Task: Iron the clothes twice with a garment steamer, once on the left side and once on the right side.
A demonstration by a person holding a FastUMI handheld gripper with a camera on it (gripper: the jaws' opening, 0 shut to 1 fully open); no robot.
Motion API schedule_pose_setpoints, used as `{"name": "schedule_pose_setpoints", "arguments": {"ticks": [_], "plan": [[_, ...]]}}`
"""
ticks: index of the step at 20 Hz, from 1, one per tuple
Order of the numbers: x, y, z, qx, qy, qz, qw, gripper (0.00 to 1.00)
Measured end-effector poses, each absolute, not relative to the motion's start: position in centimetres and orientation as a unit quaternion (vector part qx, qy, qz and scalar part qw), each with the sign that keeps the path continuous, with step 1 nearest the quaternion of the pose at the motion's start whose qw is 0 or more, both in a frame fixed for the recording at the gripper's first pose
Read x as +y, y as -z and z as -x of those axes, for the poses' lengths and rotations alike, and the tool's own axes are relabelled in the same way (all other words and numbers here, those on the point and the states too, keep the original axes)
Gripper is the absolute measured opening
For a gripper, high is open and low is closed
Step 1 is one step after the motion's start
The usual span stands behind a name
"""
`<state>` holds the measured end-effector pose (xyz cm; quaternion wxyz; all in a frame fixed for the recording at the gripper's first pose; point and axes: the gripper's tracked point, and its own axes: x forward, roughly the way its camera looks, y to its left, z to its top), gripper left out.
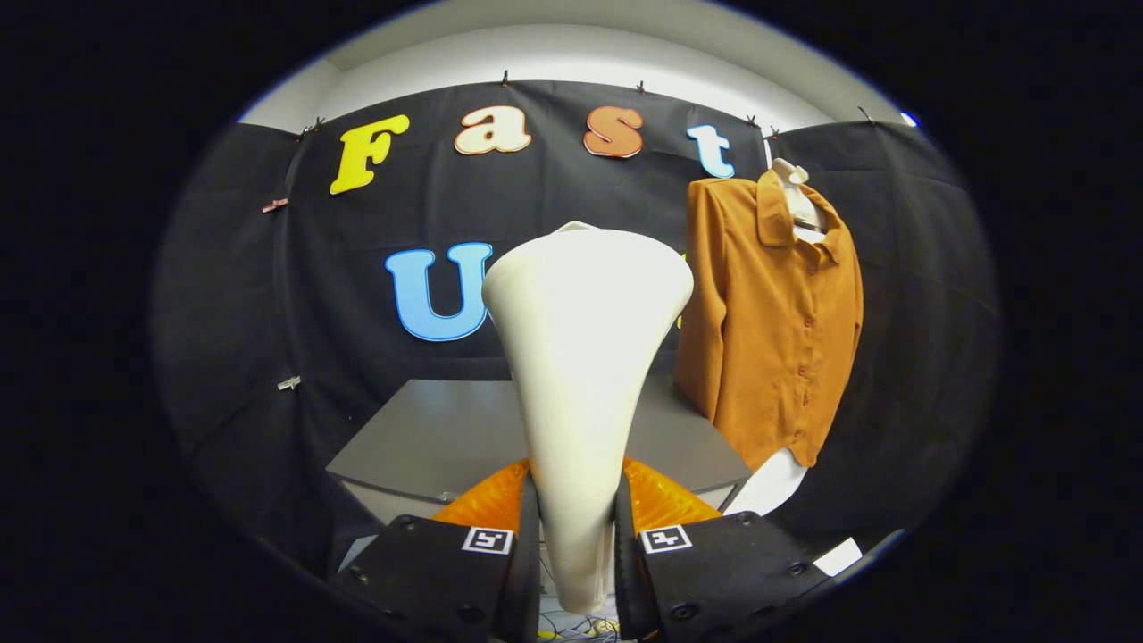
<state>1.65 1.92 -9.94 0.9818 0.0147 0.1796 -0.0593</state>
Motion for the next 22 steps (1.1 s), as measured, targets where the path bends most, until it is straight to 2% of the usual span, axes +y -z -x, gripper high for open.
{"name": "schedule_pose_setpoints", "arguments": {"ticks": [5,10,16,22], "plan": [[-1.9,8.6,0.8,0.165,0.102,-0.025,0.981,0.37],[-7.1,8.2,0.3,0.152,0.128,-0.033,0.98,0.37],[-15.2,8.4,-3.7,0.15,0.132,-0.05,0.979,0.37],[-22.1,9.7,-9.0,0.157,0.105,-0.071,0.979,0.37]]}}
